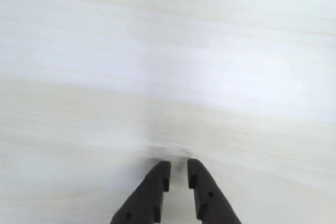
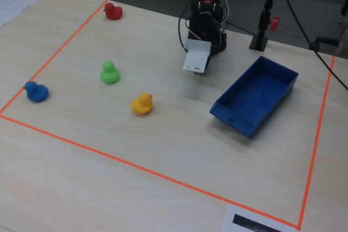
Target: Grasp yellow duck and put it into box.
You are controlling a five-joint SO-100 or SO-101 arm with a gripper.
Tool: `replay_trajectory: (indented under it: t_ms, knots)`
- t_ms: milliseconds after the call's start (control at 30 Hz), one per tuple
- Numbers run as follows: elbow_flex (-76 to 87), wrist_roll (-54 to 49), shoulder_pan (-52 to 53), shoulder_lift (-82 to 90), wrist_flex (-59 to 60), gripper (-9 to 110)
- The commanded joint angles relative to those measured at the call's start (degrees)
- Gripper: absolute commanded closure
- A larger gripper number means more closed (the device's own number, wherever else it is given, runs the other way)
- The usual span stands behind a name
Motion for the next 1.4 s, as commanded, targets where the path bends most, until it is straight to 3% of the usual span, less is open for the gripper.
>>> replay_trajectory:
  t_ms: [0, 100, 233, 400, 700, 867, 1367]
  knots:
    - [0.1, -0.5, -0.3, -0.2, 0.2, 101]
    - [0.1, -2.1, 2.1, -0.2, -2.5, 101]
    - [-4.7, -2.0, 5.4, -8.9, -16.2, 101]
    - [-22.1, 2.8, 7.6, -32.3, -32.9, 98]
    - [-53.0, 11.8, 14.4, -64.8, -46.5, 87]
    - [-54.5, 11.8, 18.8, -74.5, -54.3, 85]
    - [-52.9, 11.1, 28.7, -88.3, -57.4, 72]
